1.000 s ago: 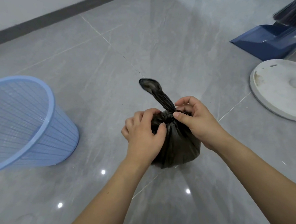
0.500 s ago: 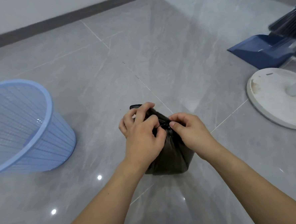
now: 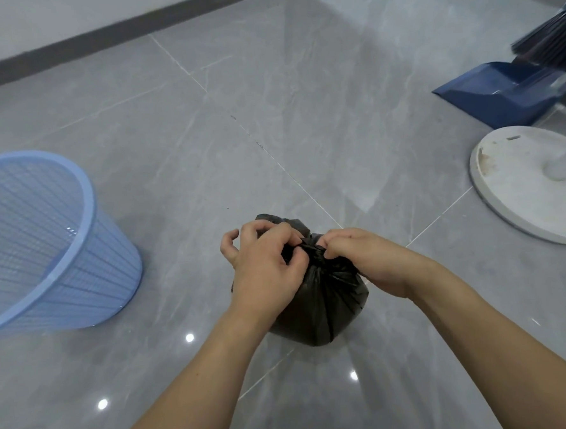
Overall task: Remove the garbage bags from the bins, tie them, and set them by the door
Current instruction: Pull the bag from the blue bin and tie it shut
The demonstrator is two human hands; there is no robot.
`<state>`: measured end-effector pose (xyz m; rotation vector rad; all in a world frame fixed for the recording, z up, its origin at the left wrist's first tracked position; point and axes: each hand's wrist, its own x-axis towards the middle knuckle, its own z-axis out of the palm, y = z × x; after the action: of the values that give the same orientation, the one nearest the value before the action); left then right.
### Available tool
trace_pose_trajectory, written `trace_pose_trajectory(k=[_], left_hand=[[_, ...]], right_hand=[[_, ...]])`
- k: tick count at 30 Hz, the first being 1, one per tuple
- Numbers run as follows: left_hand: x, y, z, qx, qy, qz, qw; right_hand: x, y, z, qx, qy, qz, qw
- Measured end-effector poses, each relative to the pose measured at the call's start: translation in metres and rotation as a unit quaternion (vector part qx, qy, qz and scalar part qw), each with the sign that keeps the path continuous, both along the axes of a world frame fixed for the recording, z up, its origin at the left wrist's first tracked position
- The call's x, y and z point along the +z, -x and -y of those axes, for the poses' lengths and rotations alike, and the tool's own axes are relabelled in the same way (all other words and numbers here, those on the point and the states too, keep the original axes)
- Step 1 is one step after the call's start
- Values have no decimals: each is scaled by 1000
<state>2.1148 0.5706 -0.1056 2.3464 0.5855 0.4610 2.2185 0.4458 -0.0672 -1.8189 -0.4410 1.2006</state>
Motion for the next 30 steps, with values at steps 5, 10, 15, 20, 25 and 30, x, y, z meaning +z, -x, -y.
trace_pose_trajectory(k=[5,10,15,20,25,30], left_hand=[[2,-4,-2,-18,77,-11,997],[1,-7,-4,-40,25,-35,998],[-1,-6,-2,-55,-58,-60,995],[-2,-4,-2,-48,-41,-42,997],[-1,-2,-3,-69,-42,-52,995],[-1,-4,-1,-98,-78,-84,989]], right_hand=[[-11,-3,1,-9,18,176,984],[-12,-3,5,-41,-40,131,990],[-8,-10,12,17,-10,-64,998],[-12,-12,17,-22,-29,-68,997],[-18,-14,18,-43,-20,2,999],[-12,-13,18,35,14,-44,998]])
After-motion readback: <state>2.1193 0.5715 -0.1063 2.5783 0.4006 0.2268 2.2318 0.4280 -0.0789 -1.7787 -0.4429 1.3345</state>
